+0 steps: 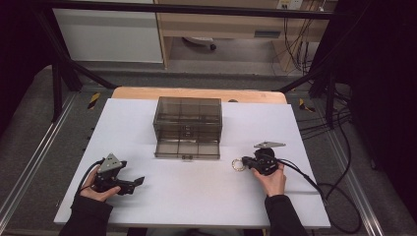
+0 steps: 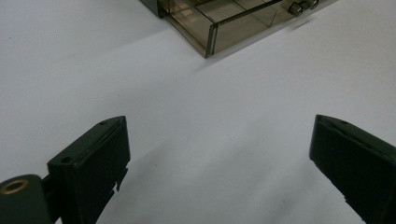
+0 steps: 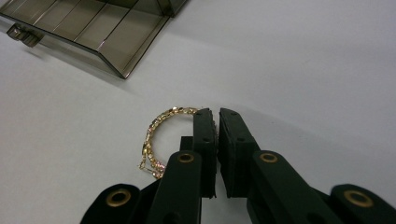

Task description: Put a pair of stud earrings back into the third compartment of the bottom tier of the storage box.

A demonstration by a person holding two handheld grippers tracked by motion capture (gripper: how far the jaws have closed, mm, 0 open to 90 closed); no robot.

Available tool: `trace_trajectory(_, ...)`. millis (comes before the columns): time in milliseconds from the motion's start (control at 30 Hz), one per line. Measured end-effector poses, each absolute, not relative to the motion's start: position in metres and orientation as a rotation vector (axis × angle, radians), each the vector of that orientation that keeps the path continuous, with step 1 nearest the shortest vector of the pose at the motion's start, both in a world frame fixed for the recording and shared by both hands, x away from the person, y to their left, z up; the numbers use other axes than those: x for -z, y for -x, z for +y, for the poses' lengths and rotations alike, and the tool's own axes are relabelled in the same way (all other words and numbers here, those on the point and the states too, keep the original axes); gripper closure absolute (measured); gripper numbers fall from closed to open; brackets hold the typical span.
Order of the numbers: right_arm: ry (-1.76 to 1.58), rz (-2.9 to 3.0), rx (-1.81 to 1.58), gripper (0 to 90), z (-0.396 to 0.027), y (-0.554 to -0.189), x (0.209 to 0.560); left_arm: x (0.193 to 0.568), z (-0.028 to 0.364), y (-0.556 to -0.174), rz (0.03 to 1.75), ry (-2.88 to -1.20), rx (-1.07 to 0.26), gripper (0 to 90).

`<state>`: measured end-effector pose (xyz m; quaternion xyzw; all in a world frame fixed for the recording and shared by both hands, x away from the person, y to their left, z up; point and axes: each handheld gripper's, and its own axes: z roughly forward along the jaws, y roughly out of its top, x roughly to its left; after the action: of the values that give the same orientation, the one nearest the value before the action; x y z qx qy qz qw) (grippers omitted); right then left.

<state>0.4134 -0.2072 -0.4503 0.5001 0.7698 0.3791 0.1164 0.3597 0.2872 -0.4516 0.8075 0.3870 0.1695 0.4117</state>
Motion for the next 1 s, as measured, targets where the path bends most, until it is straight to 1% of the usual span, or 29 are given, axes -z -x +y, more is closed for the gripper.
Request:
trace_trajectory(533, -1.438, 2.261, -1.139, 86.6, -0.209, -0.411, 0.445, 0.452, 0.287, -0.36, 0.974, -2.03, -0.422, 5.1)
trace_trajectory(1000, -1.382, 2.261, -1.175, 86.6, -0.21, -0.406, 0.433, 0.452, 0.288, -0.359, 0.979, -2.027, -0.42, 5.1)
